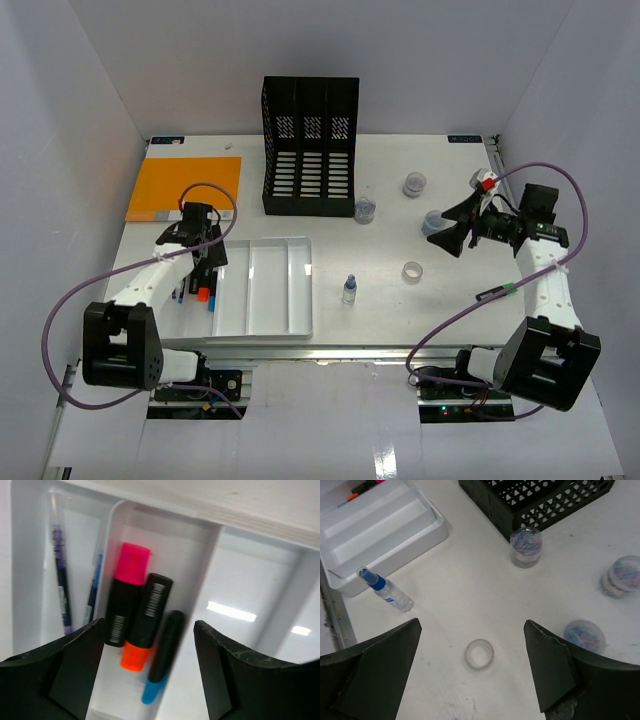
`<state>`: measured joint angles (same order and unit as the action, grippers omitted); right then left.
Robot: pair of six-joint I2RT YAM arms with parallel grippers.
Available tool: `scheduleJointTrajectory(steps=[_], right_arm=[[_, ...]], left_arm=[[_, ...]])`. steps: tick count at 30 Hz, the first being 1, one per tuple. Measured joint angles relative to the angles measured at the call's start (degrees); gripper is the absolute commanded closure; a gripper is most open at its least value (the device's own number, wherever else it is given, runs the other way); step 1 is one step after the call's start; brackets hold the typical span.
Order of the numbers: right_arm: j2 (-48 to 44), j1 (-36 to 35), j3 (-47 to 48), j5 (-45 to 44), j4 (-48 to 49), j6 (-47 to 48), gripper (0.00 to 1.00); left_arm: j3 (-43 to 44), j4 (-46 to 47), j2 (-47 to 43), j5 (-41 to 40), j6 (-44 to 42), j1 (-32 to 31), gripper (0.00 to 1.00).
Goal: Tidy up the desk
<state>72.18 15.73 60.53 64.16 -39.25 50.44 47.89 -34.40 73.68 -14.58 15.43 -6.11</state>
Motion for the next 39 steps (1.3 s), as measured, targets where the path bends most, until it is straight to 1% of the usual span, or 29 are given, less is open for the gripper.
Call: scheduleJointTrajectory(steps=[1, 2, 4, 6, 9, 11, 14, 17, 20, 24, 27, 29, 33, 35, 36, 39], right_arm=[[0.88, 0.01, 1.84, -1.38, -3.57, 4.91, 0.1], [1.76, 0.01, 3.67, -2.77, -7.14, 9.82, 0.1], [3.28, 0.05, 5.76, -8.37, -15.29, 20.75, 0.1], [4.11, 0.03, 5.51, -15.39, -21.13, 30.94, 0.1], [2.66, 0.06, 1.69, -25.76, -25.14, 42.76, 0.1], [0.36, 0.04, -1.7, -32.83, -25.19, 49.13, 0.1], [-1.78, 0.34, -5.2, -42.89, -25.19, 55.34, 0.1], [-0.13, 1.81, -6.65, -50.29, -23.7, 58.58, 0.1], [3.86, 4.18, -8.47, -56.35, -19.84, 60.35, 0.09], [10.38, 6.04, -8.78, -60.58, -15.33, 61.3, 0.07], [14.05, 6.11, -9.09, -63.3, -11.98, 61.89, 0.07], [15.19, 6.11, -9.93, -64.63, -9.49, 62.33, 0.06], [16.69, 6.05, -11.13, -65.51, -7.23, 62.62, 0.0], [17.07, 5.97, -11.39, -65.7, -6.79, 62.68, 0.05], [17.14, 5.91, -11.41, -65.79, -6.72, 62.7, 0.09], [17.43, 5.63, -11.3, -65.93, -6.65, 62.74, 0.26]], left_arm=[[0.25, 0.18, -0.92, 1.38, 0.13, 0.0, 0.03], [0.5, 0.35, -1.84, 2.75, 0.26, 0.0, 0.02], [0.6, 1.03, -3.8, 7.04, 0.47, 0.0, 0.02], [0.38, 1.97, -6.49, 12.11, 0.51, 0.01, 0.02], [-0.76, 4.44, -11.69, 19.64, 1.01, 0.02, 0.02], [-2.6, 6.89, -15.18, 24.46, 2.03, 0.0, 0.02], [-6.05, 9.72, -19.06, 31.37, 4.08, 0.0, 0.02], [-9.42, 12.36, -21.34, 36.59, 6.4, 0.0, 0.02], [-12.56, 14.16, -23.55, 40.72, 8.67, 0.0, 0.02], [-14.08, 15.95, -24.96, 44.49, 10.84, 0.0, 0.02], [-14.78, 17.3, -25.81, 46.1, 12.27, 0.0, 0.02], [-15.33, 18.12, -26.25, 46.87, 13.3, 0.0, 0.02], [-16.38, 19.6, -26.75, 47.88, 15.31, 0.0, 0.02], [-16.84, 20.61, -26.81, 48.57, 16.37, 0.0, 0.02], [-17.08, 21.26, -26.81, 48.98, 16.93, 0.0, 0.02], [-18.25, 23.95, -26.76, 50.48, 19.63, 0.0, 0.02]])
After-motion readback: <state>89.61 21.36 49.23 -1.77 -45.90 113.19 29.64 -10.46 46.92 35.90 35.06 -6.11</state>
